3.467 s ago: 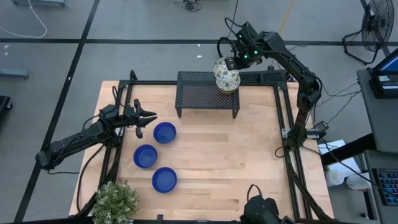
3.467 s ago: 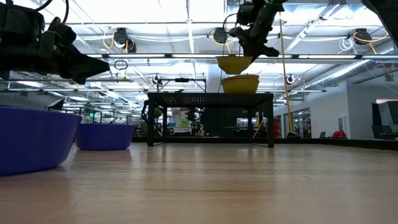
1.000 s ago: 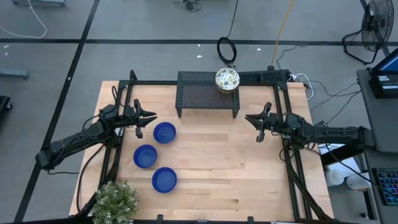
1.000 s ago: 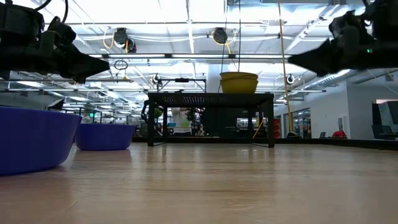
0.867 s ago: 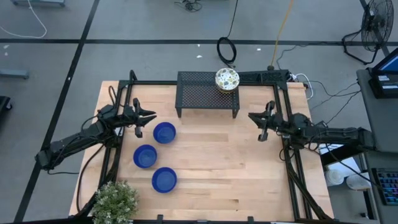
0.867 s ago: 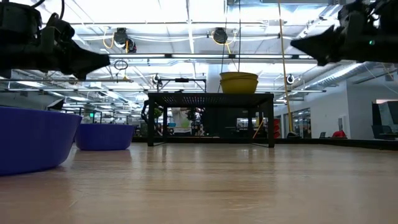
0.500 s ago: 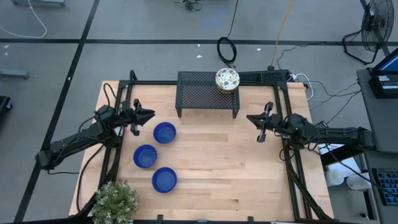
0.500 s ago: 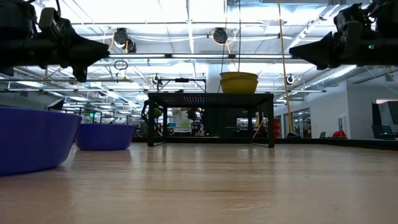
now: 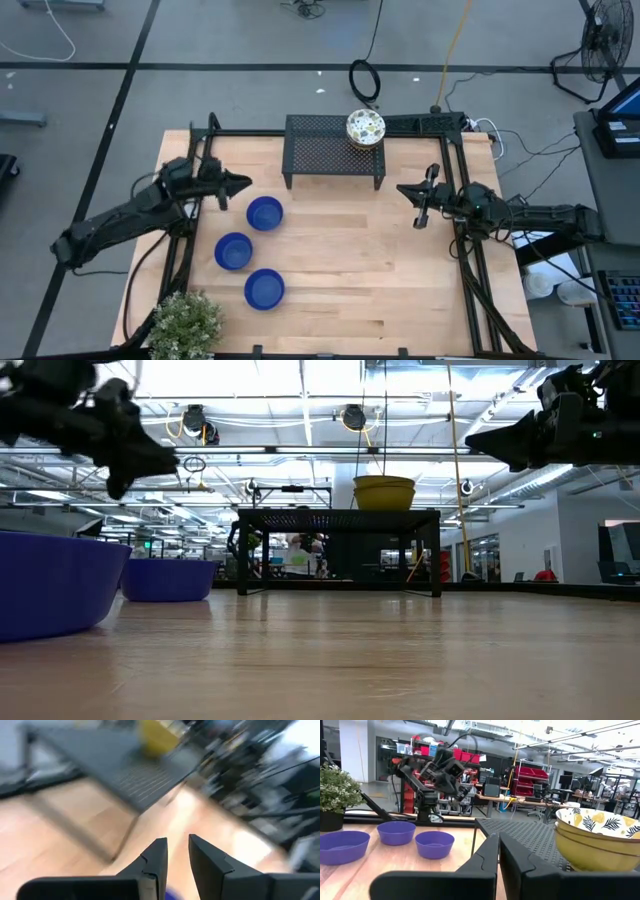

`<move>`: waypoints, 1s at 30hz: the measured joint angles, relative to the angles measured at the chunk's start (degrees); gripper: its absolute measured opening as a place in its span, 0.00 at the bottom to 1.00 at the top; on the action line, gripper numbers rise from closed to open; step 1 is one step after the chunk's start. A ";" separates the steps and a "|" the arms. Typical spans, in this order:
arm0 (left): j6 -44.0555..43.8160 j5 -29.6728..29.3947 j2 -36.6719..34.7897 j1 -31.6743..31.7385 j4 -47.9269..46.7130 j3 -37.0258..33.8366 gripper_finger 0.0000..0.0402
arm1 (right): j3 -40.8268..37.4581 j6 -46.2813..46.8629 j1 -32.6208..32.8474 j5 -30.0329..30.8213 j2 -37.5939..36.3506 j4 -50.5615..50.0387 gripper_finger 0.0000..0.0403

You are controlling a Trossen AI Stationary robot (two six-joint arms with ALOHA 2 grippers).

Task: Pick & Place Mini bowls
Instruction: Put the top blue bowl on the shelf

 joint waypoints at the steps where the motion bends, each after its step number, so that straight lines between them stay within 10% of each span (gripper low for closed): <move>1: 0.27 -2.55 2.68 -0.29 -5.62 3.34 0.20 | 0.00 0.00 0.00 0.01 0.00 -0.01 0.00; 11: -3.11 -9.11 34.61 -2.91 -35.27 24.87 0.45 | -0.04 0.02 0.00 0.01 0.00 -0.01 0.00; 30: 4.19 -10.43 58.40 -4.83 -32.56 25.68 0.60 | -0.04 0.02 0.01 0.01 0.02 -0.01 0.00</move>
